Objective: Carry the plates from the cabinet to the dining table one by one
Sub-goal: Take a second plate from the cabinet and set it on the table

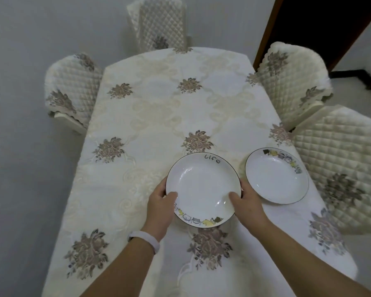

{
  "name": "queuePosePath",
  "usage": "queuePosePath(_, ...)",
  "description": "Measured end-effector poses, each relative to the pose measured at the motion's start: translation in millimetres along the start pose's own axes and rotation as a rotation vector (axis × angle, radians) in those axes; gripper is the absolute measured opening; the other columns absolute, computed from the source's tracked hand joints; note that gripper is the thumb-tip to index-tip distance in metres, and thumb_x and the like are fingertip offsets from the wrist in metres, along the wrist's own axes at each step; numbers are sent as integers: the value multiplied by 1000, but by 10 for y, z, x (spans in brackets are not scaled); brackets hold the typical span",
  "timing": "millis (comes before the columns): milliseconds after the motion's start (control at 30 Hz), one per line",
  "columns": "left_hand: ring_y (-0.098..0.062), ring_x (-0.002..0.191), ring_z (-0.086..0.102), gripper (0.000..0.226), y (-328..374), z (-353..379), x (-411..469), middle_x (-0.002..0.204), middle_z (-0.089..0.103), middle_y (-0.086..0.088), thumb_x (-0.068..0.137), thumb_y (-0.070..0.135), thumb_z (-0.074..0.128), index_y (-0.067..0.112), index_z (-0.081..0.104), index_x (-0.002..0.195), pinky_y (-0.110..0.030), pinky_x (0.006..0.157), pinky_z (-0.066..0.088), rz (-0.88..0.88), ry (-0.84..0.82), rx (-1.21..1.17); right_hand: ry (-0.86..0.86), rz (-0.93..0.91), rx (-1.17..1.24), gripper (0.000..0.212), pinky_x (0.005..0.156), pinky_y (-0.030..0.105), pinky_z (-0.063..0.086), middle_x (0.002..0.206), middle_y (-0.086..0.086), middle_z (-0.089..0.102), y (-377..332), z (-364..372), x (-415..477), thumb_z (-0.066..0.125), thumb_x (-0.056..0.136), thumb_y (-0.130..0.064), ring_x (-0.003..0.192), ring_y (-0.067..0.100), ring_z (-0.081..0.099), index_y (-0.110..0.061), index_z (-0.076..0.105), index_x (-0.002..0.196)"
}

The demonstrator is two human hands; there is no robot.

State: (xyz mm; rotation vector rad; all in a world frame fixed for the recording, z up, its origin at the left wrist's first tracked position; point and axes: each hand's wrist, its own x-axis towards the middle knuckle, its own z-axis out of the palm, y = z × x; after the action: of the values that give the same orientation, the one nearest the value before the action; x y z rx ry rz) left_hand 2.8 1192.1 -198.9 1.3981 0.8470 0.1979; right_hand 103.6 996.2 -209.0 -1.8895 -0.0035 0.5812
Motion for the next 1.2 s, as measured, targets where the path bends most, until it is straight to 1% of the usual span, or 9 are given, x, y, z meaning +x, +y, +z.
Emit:
queuePosePath(167,-17,103,66,59,-155,129,347,108,72,13,85,-3,49,49,66,109,-39,82,57,-61,-22,39,-27,29,-69,36,88,46,54,108,-11,67,190,25,346,52,85,-16,99,10,64,-36,57,115)
queuePosePath(300,-15,102,66,62,-249,239,535,108,72,15,86,-1,49,55,66,105,-41,82,57,-102,-51,78,-25,43,-104,34,83,37,54,105,-8,67,288,11,518,52,87,-10,98,11,63,-39,55,105)
queuePosePath(433,-14,101,67,59,-346,319,682,109,72,13,85,-2,47,45,64,117,-40,81,58,-109,-75,125,-27,63,-121,35,73,24,48,101,-14,64,355,-3,641,52,87,-8,93,0,59,-41,53,100)
queuePosePath(567,-6,94,68,57,-378,375,776,104,73,16,87,-2,47,43,64,117,-29,74,57,-124,-61,173,10,82,-143,38,76,27,45,101,-18,63,439,6,743,53,87,-15,94,-2,58,-44,48,110)
queuePosePath(667,-5,89,68,54,-373,395,819,97,73,18,86,-2,48,44,64,111,-24,69,55,-130,-45,222,32,90,-168,34,77,29,44,101,-12,64,467,27,772,53,87,-16,93,10,59,-40,50,111)
queuePosePath(833,-18,82,69,49,-357,394,817,89,75,7,84,0,49,37,67,110,-29,66,56,-118,-27,276,2,101,-203,32,78,31,46,104,-6,65,498,6,787,53,86,-18,95,14,60,-27,56,117)
queuePosePath(967,-32,84,67,38,-373,367,737,88,74,-4,80,9,51,41,66,94,-48,76,56,-142,-9,299,-5,139,-207,22,64,24,43,90,-10,64,485,-35,689,51,88,-20,80,3,58,-24,56,109)
queuePosePath(1033,-25,84,69,32,-379,339,676,88,74,0,84,8,52,34,65,99,-44,77,56,-173,1,283,12,166,-211,14,63,27,43,80,-12,61,510,-82,597,52,89,-23,72,9,58,-24,55,102)
queuePosePath(1200,-22,73,60,28,-358,231,463,92,70,-4,88,6,53,22,62,110,-34,63,48,-193,8,214,18,177,-216,27,74,37,52,87,0,67,515,-240,295,53,91,-34,76,20,66,-25,55,116)
